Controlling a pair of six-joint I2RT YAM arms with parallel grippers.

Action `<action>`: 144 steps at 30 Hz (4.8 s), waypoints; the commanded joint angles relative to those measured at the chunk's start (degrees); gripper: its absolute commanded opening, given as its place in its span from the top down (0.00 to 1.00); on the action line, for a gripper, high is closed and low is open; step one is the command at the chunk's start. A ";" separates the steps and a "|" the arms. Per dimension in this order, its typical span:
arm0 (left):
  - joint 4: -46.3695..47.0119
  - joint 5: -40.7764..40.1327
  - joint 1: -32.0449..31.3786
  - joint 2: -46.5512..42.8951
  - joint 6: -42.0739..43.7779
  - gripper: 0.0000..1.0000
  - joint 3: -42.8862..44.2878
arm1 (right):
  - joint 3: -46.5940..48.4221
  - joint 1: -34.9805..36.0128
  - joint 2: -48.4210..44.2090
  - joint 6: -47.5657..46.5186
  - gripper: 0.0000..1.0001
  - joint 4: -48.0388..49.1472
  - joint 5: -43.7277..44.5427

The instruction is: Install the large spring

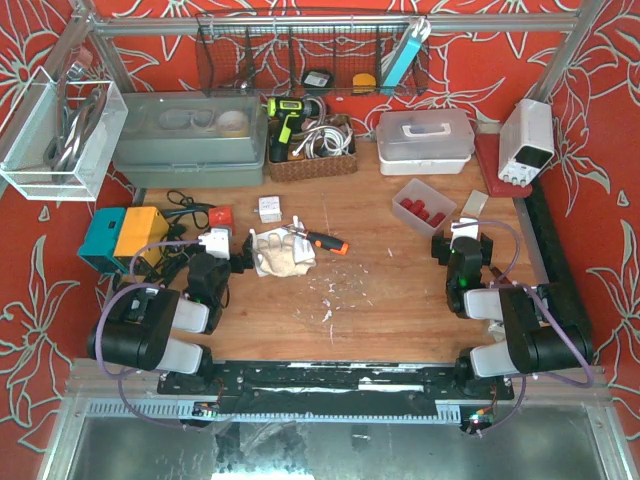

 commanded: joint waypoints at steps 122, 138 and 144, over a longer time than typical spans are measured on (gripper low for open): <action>-78.51 -4.78 -26.52 -1.53 -22.74 1.00 40.89 | 18.13 17.72 -23.96 23.22 0.02 -56.29 -9.59; -76.18 -32.76 -26.44 -37.11 -34.80 1.00 28.69 | 18.23 17.73 -25.04 23.31 0.02 -57.15 -8.80; -85.89 -48.39 -25.68 -34.36 -46.67 1.00 27.81 | 18.13 17.73 -25.17 23.31 0.02 -56.98 -8.89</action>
